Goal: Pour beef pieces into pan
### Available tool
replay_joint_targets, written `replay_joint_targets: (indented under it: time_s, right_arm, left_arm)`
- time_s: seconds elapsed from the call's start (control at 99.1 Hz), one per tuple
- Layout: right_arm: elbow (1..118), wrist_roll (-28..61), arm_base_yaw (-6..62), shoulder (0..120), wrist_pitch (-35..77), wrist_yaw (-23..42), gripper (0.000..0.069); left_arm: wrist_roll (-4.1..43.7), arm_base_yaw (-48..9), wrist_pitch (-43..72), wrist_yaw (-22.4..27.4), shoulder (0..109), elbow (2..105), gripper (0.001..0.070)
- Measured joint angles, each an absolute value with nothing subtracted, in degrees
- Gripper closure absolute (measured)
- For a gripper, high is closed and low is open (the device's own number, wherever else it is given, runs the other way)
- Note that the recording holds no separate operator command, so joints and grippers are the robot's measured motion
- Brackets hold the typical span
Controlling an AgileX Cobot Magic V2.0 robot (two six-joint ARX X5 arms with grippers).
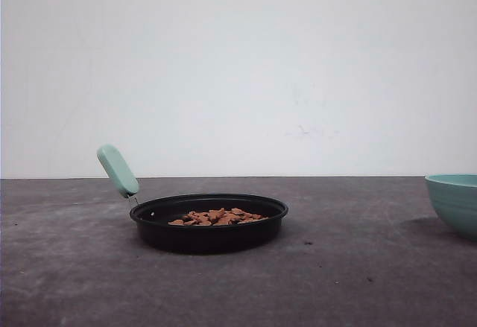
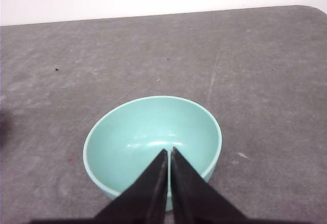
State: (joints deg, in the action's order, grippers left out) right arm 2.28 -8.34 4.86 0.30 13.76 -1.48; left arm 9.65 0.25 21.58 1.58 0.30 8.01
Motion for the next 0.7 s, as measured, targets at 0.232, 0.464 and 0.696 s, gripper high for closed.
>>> replay_joint_targets:
  time_s: [0.232,0.464,0.696]
  right_arm:
    - [2.28,-8.32,4.89,0.30,13.74,-1.48,0.0686]
    - [2.28,-8.32,4.89,0.30,13.76,-1.48,0.0686]
    - [2.28,-8.32,4.89,0.30,13.76,-1.48,0.0686]
  left_arm:
    - [10.07,0.10,20.27,3.90,0.21,5.08,0.0696]
    - [7.31,0.08,20.16,4.25,0.21,5.06,0.0696]
    - [6.83,0.08,20.16,4.25,0.21,5.06,0.0696]
